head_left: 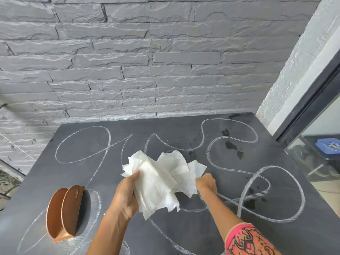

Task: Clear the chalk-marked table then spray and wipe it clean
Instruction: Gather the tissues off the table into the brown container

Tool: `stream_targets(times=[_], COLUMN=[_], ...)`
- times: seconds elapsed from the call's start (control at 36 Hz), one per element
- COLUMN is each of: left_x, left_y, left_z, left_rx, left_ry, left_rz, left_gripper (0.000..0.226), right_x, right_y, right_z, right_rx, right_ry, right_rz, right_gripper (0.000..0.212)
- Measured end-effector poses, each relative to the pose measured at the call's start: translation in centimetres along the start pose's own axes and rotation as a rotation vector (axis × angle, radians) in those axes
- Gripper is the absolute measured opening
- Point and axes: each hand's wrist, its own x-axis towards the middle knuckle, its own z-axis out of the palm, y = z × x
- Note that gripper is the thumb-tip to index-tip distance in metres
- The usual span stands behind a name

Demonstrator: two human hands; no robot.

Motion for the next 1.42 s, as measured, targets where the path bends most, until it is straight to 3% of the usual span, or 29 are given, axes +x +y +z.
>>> stream_targets(times=[0.08,0.17,0.28,0.44,0.58,0.69,0.78,0.89,1.0,1.11,1.19,1.42], left_x=[0.2,0.4,1.1,2.0,2.3,2.3,2.4,2.5,2.4,2.4,2.4,2.2], left_y=[0.0,0.1,0.2,0.5,0.7,0.7,0.6,0.6,0.6,0.4,0.4,1.4], left_z=[-0.2,-0.4,-0.7,-0.9,-0.9,-0.4,0.0,0.6,1.3,2.0,2.4,2.1], left_rx=[-0.002,-0.007,-0.012,-0.007,-0.013,-0.012,-0.006,0.003,0.013,0.016,0.014,0.023], left_ry=[-0.004,-0.006,-0.012,-0.028,-0.041,-0.054,-0.06,-0.075,-0.104,-0.088,-0.068,-0.164], left_rz=[0.002,-0.002,-0.001,0.003,-0.007,-0.036,-0.039,-0.045,-0.047,-0.053,-0.059,0.023], left_gripper=[0.021,0.021,0.019,0.019,0.019,0.019,0.019,0.019,0.019,0.024,0.031,0.05], right_x=[0.8,1.0,0.4,-1.1,-0.4,-0.1,-0.5,-2.1,-4.7,-8.1,-10.8,-15.4], right_y=[0.0,-0.2,-1.0,-2.5,-2.8,-1.7,-1.2,-2.4,-5.1,-8.0,-9.3,-9.1], right_z=[0.0,-0.4,-2.1,-7.5,-11.8,-12.5,-12.8,-13.7,-14.2,-12.7,-10.2,-3.3], right_rx=[0.11,0.325,0.522,0.315,0.551,0.514,0.532,0.383,0.262,0.206,0.143,-0.074], right_ry=[-0.03,-0.041,-0.006,0.065,-0.061,0.137,0.203,0.22,0.178,0.107,0.024,-0.368], right_rz=[0.011,-0.02,-0.088,-0.412,-0.326,-0.318,-0.342,-0.479,-0.674,-0.863,-0.968,-1.036], right_gripper=[0.024,0.01,0.014,0.011,0.015,0.003,0.016,0.028,0.021,0.041,0.044,0.049])
